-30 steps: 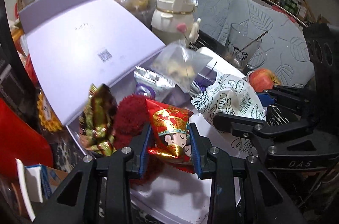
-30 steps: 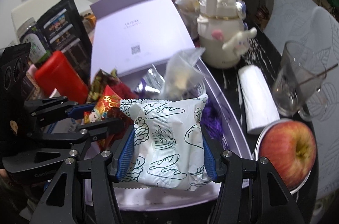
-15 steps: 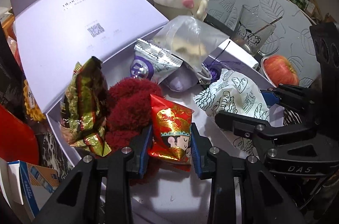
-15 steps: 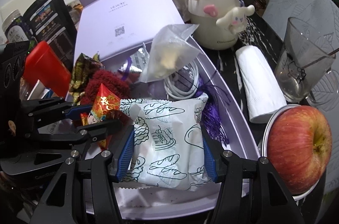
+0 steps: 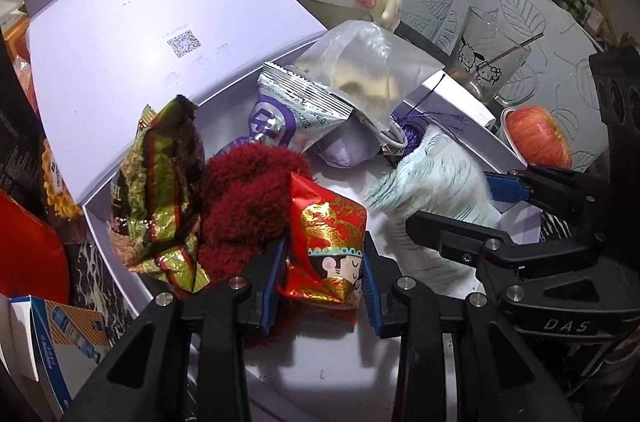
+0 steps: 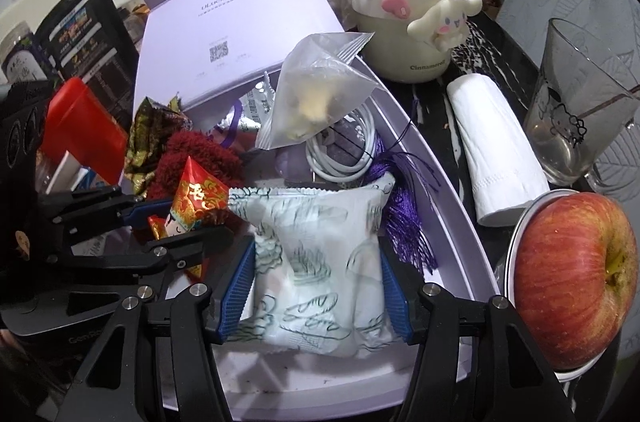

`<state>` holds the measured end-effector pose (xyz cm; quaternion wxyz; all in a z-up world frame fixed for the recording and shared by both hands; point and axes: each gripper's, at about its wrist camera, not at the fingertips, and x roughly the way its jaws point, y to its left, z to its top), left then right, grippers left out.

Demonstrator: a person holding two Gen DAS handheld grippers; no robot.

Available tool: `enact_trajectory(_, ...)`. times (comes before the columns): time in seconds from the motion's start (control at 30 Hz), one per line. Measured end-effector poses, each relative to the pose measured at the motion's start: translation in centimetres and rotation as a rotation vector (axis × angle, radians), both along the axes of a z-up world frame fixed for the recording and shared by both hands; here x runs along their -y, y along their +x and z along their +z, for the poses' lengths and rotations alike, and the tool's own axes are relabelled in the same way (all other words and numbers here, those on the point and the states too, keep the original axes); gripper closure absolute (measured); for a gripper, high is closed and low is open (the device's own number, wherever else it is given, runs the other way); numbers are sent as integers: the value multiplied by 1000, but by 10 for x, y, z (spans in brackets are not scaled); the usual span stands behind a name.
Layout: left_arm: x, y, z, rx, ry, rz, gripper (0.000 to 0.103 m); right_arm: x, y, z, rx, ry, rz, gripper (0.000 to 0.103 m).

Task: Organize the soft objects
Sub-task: 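Lower the bread bag and candy packet with both tools into the gift box, then open the right tool to release the bread bag while the left tool releases the candy packet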

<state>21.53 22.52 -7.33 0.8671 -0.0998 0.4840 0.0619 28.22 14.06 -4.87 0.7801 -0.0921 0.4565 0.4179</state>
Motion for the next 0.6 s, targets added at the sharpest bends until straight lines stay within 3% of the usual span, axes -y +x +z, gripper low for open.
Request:
enact_trajectory(0.13, -1, -4, 2, -7, 6, -2, 64, 4, -4, 7, 30, 12, -16, 37)
enact_trajectory(0.17, -1, -5, 3, -11, 14, -4, 63, 5, -5, 8, 43, 3, -22, 30)
enact_trajectory(0.23, 2, -6, 2, -26, 33, -8, 53, 8, -7, 11, 82, -9, -41, 24)
enact_trajectory(0.33, 5, -8, 2, -33, 41, -2, 47, 14, -8, 14, 91, -4, -48, 24)
enact_trajectory(0.6, 15, -15, 10, -15, 74, 13, 46, 26, -7, 18, 109, -7, -73, 24)
